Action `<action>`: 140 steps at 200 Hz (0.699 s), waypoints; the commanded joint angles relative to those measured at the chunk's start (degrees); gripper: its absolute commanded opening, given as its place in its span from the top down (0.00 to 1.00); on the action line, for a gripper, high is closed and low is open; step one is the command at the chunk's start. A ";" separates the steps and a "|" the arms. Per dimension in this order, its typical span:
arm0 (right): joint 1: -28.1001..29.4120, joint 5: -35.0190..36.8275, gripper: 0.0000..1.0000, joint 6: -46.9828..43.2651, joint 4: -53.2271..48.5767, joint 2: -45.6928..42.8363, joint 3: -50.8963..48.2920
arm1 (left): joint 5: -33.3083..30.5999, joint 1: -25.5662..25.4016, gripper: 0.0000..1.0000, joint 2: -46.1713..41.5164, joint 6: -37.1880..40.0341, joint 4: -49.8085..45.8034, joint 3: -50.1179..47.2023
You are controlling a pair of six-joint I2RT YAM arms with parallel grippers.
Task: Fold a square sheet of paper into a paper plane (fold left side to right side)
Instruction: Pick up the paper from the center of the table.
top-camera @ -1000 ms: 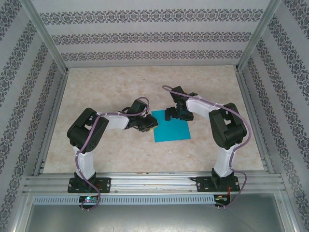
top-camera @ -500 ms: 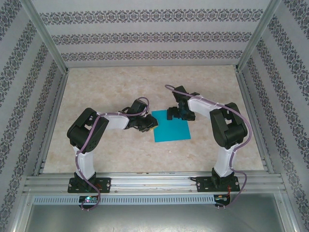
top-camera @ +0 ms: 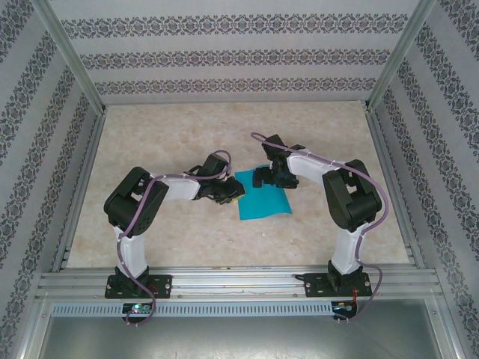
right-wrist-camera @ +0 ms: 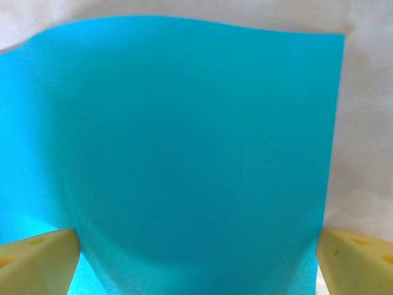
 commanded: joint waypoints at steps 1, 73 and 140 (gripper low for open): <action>1.31 -3.25 0.03 1.13 -0.39 -0.50 -0.02 | -2.30 -0.80 0.78 2.32 0.00 -2.94 0.26; 1.77 -4.88 0.29 1.30 -0.45 0.13 0.43 | -1.92 -0.93 0.75 1.64 -0.18 -2.03 -0.06; -1.46 -13.86 0.60 2.07 11.44 -6.42 -6.58 | -2.96 3.10 0.52 -9.05 3.74 -4.06 -1.18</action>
